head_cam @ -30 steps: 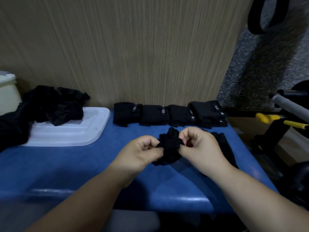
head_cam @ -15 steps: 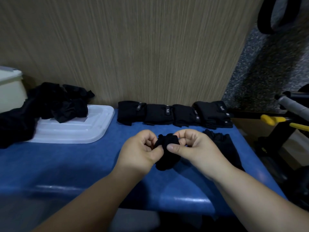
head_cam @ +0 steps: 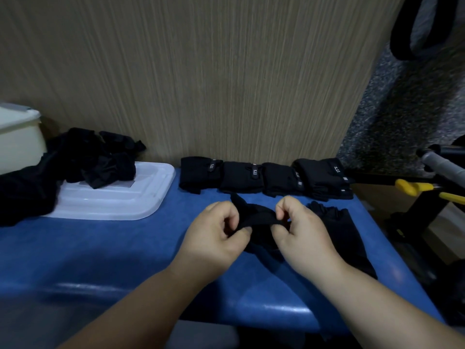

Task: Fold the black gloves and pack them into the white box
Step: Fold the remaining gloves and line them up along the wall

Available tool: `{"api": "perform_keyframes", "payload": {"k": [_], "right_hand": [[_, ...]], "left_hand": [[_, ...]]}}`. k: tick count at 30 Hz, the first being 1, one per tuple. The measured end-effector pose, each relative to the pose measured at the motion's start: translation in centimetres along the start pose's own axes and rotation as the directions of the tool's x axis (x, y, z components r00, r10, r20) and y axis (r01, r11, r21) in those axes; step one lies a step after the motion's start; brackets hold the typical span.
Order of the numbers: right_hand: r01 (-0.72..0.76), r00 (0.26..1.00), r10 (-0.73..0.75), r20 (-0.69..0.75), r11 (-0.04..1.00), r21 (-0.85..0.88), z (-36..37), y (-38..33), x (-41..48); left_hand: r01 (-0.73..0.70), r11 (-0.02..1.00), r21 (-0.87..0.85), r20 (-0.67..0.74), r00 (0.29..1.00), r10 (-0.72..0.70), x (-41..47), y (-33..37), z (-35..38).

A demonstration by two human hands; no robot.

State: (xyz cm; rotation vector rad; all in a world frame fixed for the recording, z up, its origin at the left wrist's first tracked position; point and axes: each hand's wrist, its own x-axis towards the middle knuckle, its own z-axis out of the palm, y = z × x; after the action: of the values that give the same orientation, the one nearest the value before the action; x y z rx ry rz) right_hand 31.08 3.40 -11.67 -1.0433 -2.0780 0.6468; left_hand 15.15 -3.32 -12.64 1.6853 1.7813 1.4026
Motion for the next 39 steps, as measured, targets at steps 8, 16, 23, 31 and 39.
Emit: {"api": "perform_keyframes", "payload": {"k": [8, 16, 23, 31, 39], "right_hand": [[0.055, 0.997, -0.062, 0.037, 0.985, 0.161, -0.1, 0.1, 0.0], [0.227, 0.953, -0.236, 0.191, 0.972, 0.068, -0.1, 0.0, -0.2], [0.234, 0.939, -0.223, 0.263, 0.972, -0.011, -0.2, 0.0, -0.1], [-0.371, 0.929, 0.312, 0.200, 0.782, 0.501, -0.1, -0.7, 0.8], [-0.230, 0.970, 0.194, 0.144, 0.926, 0.300, -0.5, -0.2, 1.1]], "left_hand": [[0.501, 0.845, -0.185, 0.189, 0.862, -0.470, 0.8, 0.5, -0.6], [0.616, 0.463, -0.637, 0.336, 0.763, -0.552, 1.4, 0.8, -1.2], [0.493, 0.279, -0.824, 0.258, 0.764, -0.592, 1.6, 0.8, -1.1], [0.551, 0.286, -0.784, 0.360, 0.779, -0.513, 1.0, 1.7, -0.6], [0.455, 0.768, -0.451, 0.172, 0.888, -0.426, 0.5, 0.7, 1.1]]}}
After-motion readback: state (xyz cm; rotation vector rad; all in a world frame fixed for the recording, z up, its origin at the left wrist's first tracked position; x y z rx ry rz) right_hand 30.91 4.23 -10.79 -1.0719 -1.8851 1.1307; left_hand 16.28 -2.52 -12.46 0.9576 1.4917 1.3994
